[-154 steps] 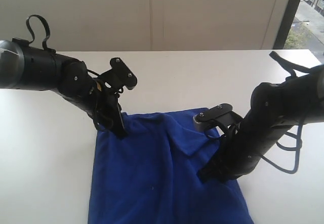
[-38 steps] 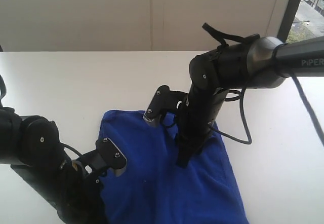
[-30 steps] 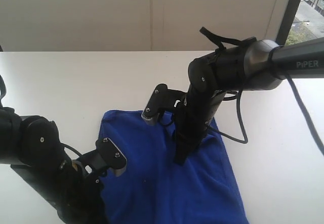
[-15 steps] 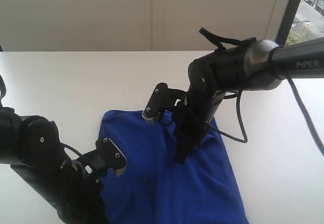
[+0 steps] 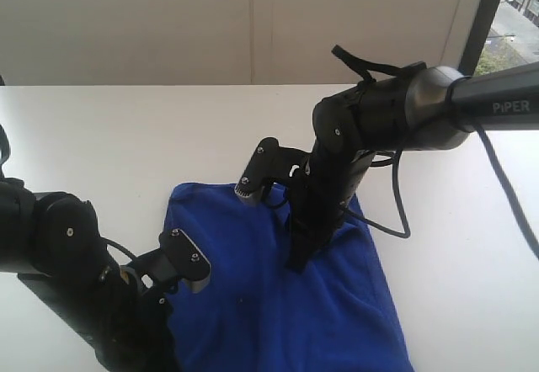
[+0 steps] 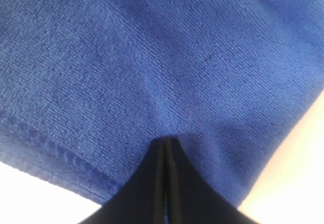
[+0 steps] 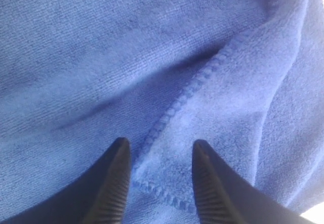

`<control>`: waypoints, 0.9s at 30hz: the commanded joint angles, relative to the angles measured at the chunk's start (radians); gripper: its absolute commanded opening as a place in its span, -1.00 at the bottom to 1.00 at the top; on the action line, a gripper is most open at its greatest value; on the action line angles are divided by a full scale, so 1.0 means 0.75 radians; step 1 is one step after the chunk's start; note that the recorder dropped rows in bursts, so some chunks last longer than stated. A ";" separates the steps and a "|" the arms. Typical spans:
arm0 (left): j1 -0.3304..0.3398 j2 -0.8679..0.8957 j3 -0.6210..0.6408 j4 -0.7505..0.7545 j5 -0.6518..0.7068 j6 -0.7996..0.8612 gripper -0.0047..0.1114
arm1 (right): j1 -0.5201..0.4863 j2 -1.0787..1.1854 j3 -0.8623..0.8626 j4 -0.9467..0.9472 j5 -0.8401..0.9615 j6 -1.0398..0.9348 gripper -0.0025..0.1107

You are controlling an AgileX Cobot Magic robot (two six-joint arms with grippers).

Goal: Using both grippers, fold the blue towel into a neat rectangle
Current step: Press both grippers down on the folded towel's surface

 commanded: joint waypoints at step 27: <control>-0.008 -0.006 0.014 -0.017 0.018 -0.009 -0.92 | 0.002 0.001 0.050 -0.300 -0.074 0.263 -0.66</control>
